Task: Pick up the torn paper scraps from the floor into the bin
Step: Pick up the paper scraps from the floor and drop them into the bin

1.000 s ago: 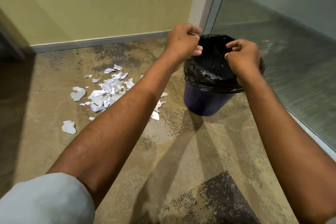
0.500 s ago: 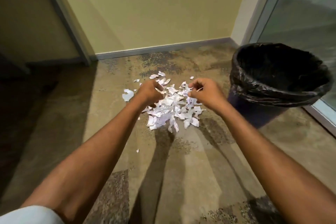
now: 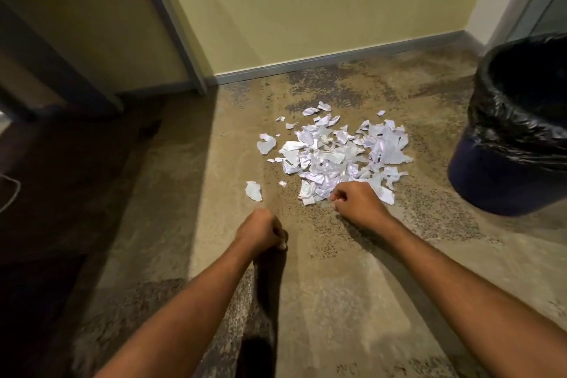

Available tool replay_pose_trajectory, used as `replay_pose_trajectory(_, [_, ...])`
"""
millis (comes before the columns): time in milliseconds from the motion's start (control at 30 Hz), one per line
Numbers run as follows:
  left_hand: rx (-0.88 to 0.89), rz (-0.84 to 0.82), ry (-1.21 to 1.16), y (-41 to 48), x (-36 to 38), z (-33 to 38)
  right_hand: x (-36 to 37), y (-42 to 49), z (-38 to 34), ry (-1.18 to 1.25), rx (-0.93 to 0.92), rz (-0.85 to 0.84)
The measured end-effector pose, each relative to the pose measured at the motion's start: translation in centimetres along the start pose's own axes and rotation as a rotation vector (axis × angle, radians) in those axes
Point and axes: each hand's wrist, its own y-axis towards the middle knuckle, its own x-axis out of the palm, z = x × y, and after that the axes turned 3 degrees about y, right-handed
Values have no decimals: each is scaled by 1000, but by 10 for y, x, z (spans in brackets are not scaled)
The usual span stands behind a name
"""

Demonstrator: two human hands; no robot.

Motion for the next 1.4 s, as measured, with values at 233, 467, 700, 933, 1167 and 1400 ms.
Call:
replay_pose_trajectory(233, [65,181,35,-9,23,-4,-1,13,2,-44,86,231])
replay_pose_trajectory(467, [14,475,87,19,-5,-17,-13,13,31,-260,227,302])
replay_pose_trajectory(700, [-123,340,-28,73,-35,-30,-10,-2,37,-314,345,38])
replay_pose_trajectory(933, [-137,467,-182,81,-26,-17,1,3,42,-195,211,141])
replay_pose_trajectory(1167, [-37,391,-547,81,-18,53,13,13,31,-167,186,21])
replay_pose_trajectory(1400, [36,328,-598,86,-3,78,32,18,20,-48,131,70])
